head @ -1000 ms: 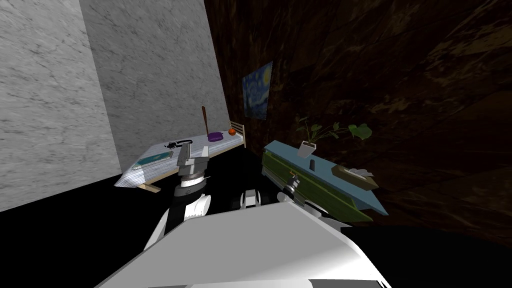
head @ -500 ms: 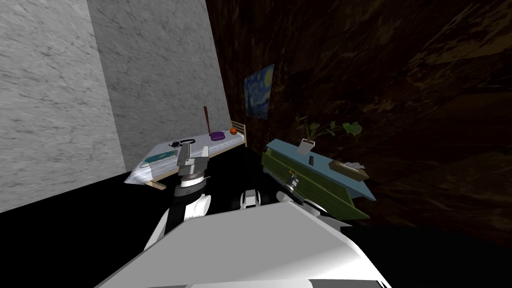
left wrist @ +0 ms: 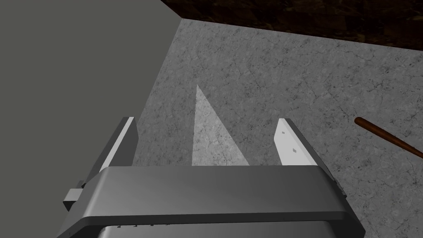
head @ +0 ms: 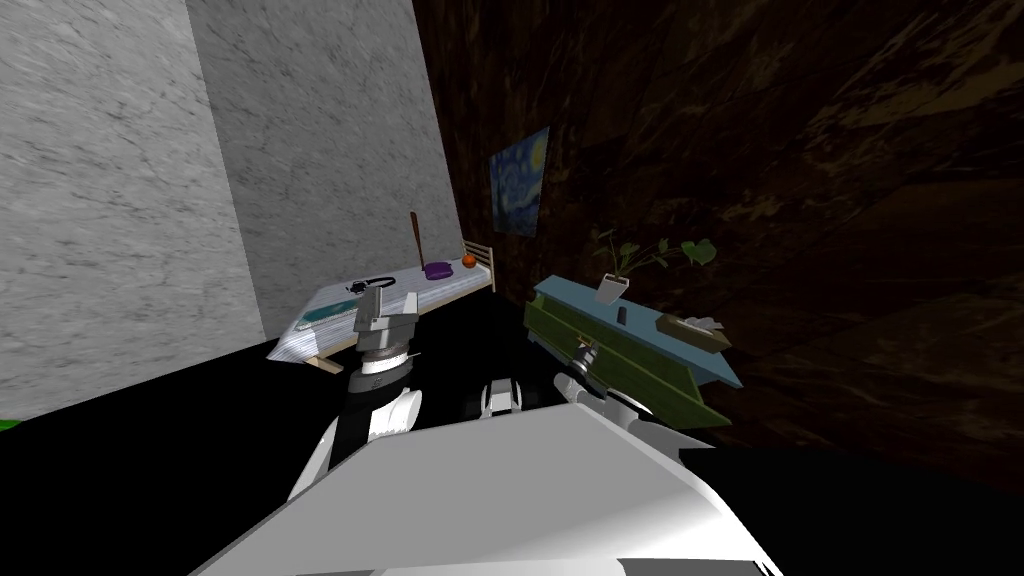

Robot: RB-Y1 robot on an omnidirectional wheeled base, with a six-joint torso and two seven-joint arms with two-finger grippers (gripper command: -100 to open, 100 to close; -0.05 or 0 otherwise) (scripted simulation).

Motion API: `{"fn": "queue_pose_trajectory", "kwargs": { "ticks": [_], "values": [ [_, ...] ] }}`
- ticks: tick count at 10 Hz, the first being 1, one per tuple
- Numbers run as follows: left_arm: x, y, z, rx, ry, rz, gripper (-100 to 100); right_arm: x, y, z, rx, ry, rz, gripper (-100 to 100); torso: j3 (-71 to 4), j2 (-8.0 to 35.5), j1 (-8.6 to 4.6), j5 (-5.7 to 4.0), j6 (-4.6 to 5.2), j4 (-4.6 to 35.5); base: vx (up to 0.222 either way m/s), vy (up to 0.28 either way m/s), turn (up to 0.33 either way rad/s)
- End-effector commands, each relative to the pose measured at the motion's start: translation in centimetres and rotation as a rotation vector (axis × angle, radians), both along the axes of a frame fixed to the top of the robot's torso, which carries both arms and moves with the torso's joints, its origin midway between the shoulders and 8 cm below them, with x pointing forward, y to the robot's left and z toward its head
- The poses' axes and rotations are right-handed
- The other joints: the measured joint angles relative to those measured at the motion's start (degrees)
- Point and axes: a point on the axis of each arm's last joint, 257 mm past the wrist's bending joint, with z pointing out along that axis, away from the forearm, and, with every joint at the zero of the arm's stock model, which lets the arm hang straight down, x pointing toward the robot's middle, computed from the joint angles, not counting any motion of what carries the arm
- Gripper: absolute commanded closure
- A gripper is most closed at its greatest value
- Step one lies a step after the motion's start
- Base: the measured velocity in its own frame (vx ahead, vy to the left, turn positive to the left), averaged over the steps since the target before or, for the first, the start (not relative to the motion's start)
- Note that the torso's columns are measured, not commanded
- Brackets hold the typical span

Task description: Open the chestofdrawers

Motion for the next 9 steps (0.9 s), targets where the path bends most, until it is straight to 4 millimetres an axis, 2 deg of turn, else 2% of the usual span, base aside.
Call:
{"fn": "queue_pose_trajectory", "kwargs": {
  "ticks": [1,4,5,6,9],
  "values": [
    [0.0,0.0,0.0,0.0,0.0,0.0,0,1.3,-2.2,1.1,-0.027,0.022,-0.016,-100,0.0,0.1,0.06,0.01,-0.02,0.0,-0.074,0.046,0.007],
    [0.0,0.0,0.0,0.0,0.0,0.0,0,2.0,-1.3,1.2,-0.004,0.0,-0.001,-100,0.0,0.0,-0.01,-0.02,-0.01,0.0,-0.014,0.015,-0.001],
    [0.0,0.0,0.0,0.0,0.0,0.0,0,4.0,-2.4,2.5,-0.006,0.0,-0.001,-100,0.0,0.0,-0.03,-0.02,0.0,0.0,-0.056,0.032,0.003],
    [0.0,0.0,0.0,0.0,0.0,0.0,0,4.0,-2.4,2.5,-0.006,0.0,-0.001,-100,0.1,0.2,0.09,0.01,-0.01,0.0,-0.075,0.042,-0.003],
    [0.0,0.0,0.0,0.0,0.0,0.0,0,6.0,-3.5,3.9,-0.007,-0.002,-0.001,-100,0.1,0.1,0.06,0.0,-0.01,0.0,-0.073,0.041,0.001]
  ]
}}
